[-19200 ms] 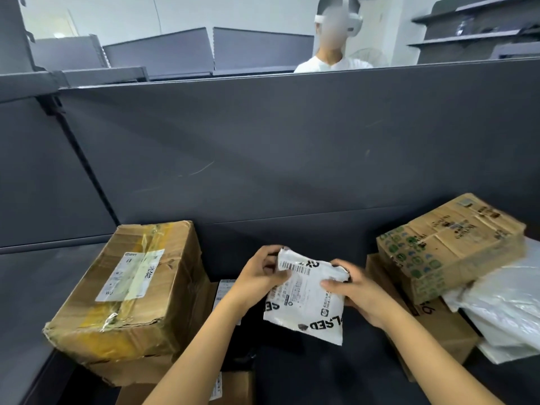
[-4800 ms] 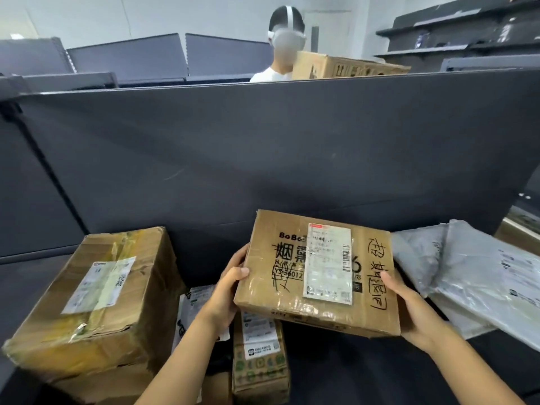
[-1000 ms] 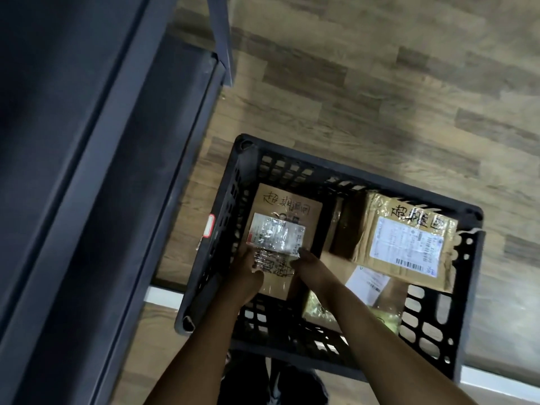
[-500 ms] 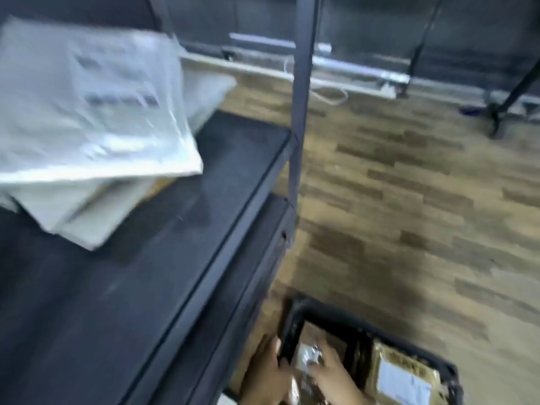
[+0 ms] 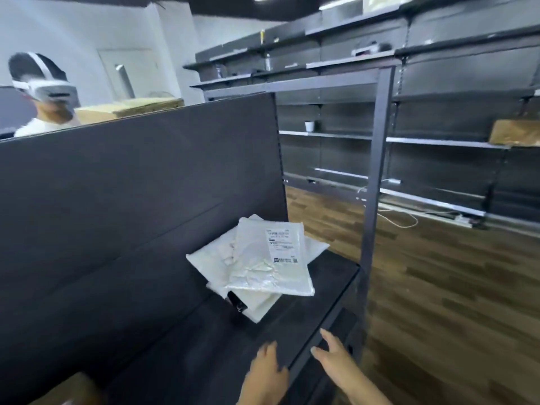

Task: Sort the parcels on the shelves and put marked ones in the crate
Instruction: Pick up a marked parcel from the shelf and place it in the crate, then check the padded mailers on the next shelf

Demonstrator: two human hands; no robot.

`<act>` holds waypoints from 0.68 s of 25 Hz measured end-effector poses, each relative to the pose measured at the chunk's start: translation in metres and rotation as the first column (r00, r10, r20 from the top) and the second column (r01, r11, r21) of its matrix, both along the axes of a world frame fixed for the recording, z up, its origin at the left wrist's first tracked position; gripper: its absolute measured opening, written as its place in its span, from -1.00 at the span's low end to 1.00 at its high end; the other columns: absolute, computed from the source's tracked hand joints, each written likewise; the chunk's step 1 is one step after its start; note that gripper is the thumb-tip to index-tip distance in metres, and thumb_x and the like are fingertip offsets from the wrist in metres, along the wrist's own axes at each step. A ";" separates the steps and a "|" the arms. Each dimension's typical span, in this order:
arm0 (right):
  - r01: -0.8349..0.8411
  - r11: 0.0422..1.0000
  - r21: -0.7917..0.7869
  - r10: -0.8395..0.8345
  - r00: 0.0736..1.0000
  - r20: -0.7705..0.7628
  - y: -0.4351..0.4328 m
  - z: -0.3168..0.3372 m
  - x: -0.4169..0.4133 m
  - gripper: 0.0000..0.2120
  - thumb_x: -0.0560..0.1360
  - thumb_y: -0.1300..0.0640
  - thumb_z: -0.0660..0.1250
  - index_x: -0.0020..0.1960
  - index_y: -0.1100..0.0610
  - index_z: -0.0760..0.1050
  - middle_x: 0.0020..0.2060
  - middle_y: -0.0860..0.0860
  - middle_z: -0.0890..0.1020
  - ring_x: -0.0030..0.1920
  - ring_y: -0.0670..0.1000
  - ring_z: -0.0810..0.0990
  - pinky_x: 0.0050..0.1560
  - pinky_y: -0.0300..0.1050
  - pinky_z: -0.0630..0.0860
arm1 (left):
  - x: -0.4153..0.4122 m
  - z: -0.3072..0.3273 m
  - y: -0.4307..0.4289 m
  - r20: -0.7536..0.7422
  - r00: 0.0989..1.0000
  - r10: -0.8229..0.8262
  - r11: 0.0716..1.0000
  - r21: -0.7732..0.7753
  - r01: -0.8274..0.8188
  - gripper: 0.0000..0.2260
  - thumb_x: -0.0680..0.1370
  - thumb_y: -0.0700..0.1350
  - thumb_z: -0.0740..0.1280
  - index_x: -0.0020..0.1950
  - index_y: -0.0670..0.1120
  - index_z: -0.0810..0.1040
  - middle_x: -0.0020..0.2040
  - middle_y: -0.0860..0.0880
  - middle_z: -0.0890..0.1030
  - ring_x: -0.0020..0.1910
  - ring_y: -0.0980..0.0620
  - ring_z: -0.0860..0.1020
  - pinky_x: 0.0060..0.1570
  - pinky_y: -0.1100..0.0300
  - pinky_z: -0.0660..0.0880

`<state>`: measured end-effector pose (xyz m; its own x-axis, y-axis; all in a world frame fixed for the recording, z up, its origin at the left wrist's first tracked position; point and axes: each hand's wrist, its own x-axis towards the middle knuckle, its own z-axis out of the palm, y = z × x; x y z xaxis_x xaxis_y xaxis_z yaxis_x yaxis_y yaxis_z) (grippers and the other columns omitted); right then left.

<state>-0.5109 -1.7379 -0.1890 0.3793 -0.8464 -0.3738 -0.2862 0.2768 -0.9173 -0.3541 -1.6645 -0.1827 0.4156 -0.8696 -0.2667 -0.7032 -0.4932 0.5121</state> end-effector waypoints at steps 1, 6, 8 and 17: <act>-0.001 1.000 -0.008 0.001 0.999 -0.043 -0.007 0.008 0.007 -0.45 0.60 0.11 0.17 0.52 0.13 0.06 0.52 0.04 0.10 0.49 0.03 0.17 0.38 -0.17 0.18 | 0.000 0.011 0.003 -0.053 0.998 0.019 0.999 -0.026 -0.020 -0.45 0.58 -0.03 0.15 0.54 -0.08 0.07 0.54 -0.06 0.12 0.50 -0.02 0.17 0.45 0.16 0.13; 0.183 0.963 0.197 -0.215 0.964 0.153 -0.039 0.041 0.035 -0.54 0.58 0.10 0.22 0.44 0.15 0.21 0.32 0.09 0.41 0.31 0.13 0.43 0.35 0.05 0.32 | 0.027 0.049 -0.011 -0.338 0.902 0.267 0.913 -0.209 -0.349 -0.60 0.55 0.01 0.25 0.35 -0.11 0.39 0.23 -0.02 0.54 0.13 0.05 0.50 0.12 0.23 0.40; 0.236 0.937 0.257 -0.294 0.930 0.221 -0.055 0.050 0.046 -0.51 0.56 0.10 0.27 0.42 0.18 0.22 0.24 0.09 0.44 0.31 0.15 0.44 0.36 0.08 0.34 | 0.036 0.061 -0.030 -0.557 0.758 0.341 0.851 -0.159 -0.500 -0.64 0.55 0.01 0.26 0.28 -0.14 0.44 0.06 -0.01 0.58 0.02 0.03 0.55 0.04 0.18 0.45; 0.258 0.717 0.647 -0.583 0.732 0.354 -0.095 0.050 0.097 -0.62 0.46 0.30 0.37 0.26 0.22 0.43 -0.12 0.11 0.56 -0.18 0.03 0.53 -0.17 -0.13 0.46 | 0.084 0.069 -0.081 -0.952 0.073 0.297 0.681 0.157 -0.715 -0.76 0.56 -0.13 0.31 0.19 -0.19 0.42 0.08 -0.20 0.55 0.06 -0.20 0.56 0.11 0.01 0.47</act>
